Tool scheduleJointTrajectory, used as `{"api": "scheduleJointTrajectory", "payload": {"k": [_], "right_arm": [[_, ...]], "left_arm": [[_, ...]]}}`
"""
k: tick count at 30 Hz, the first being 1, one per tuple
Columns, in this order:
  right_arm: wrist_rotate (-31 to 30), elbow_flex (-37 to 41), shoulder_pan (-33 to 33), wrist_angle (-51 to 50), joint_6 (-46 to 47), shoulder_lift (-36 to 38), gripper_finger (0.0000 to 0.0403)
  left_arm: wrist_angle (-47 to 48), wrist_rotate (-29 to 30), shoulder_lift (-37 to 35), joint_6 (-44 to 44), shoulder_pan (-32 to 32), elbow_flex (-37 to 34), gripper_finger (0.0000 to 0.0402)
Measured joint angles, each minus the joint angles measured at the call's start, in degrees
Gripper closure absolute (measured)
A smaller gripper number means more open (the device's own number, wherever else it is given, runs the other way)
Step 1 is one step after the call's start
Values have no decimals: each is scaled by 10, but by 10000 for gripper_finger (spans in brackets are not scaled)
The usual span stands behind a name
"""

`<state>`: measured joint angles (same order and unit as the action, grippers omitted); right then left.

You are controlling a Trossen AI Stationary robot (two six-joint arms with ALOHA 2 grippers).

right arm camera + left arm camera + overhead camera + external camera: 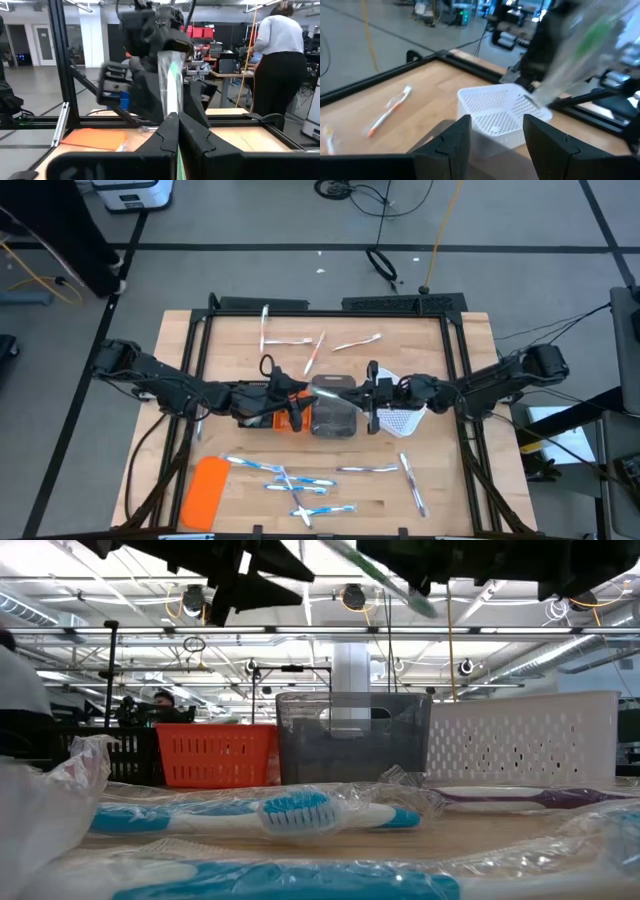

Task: Pick & Place Toothbrushes
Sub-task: Put the green toothbrush into the black bin

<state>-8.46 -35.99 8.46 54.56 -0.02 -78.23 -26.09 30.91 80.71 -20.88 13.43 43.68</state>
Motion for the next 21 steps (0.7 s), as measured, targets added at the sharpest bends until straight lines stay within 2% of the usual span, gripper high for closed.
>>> {"api": "scheduleJointTrajectory", "payload": {"k": [9,16,21], "right_arm": [[26,-45,-19,-41,4,-30,403],[28,-50,-17,-67,12,-34,403],[27,-50,-17,-97,12,-29,403]], "left_arm": [[-76,-29,16,56,0,0,220],[-89,-31,48,52,-2,0,220],[-104,-82,70,15,-22,0,220]]}}
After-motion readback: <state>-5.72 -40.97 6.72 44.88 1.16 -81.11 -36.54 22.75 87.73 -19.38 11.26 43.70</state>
